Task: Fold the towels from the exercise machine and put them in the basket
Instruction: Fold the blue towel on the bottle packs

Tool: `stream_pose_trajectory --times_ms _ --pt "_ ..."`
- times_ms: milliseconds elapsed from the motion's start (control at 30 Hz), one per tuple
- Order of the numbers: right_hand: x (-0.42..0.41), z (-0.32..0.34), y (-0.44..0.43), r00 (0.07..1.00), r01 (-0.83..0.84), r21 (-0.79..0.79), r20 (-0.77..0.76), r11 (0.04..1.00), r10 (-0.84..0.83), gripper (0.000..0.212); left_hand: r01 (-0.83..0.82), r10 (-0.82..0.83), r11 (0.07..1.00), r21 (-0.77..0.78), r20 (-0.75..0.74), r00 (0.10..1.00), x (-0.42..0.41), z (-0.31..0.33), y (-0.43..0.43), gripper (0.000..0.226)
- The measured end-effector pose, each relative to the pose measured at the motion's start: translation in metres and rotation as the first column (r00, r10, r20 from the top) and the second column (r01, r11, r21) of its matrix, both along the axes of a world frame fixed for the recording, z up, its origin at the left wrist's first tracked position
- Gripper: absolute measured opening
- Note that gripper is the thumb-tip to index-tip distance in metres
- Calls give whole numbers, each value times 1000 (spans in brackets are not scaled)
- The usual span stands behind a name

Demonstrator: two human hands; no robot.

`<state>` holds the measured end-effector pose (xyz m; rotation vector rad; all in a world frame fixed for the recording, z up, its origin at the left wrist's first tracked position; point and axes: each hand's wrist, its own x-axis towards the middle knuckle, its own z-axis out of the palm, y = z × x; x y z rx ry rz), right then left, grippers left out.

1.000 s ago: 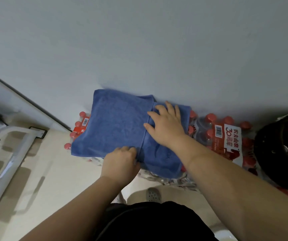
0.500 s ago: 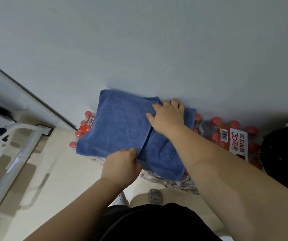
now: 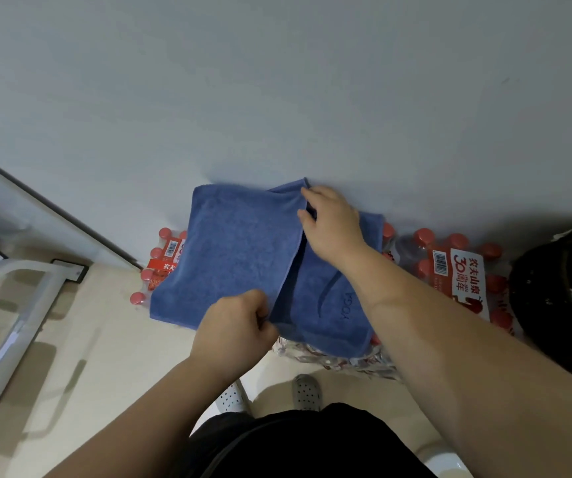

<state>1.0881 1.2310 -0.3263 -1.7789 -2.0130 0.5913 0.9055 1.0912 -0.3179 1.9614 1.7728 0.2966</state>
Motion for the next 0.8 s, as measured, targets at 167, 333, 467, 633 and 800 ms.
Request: stream_pose_trajectory --times_ms 167,333,467,633,800 --pt "23 39 -8 912 267 108 -349 958 -215 50 32 -48 993 116 144 988 22 40 -6 16" --pt "66 18 -24 924 264 -32 -278 964 -263 51 198 -189 979 -52 149 971 77 15 -6 8" --pt "84 -14 -35 980 132 -259 -109 957 -165 71 239 -237 959 -152 35 971 102 -20 -4 23" --pt "84 -8 -32 975 111 -225 -166 968 -150 70 228 -219 962 -152 76 973 105 -10 -3 17" --pt "96 15 -36 946 143 -116 -274 983 -171 71 211 -196 973 -97 146 970 105 19 -10 3"
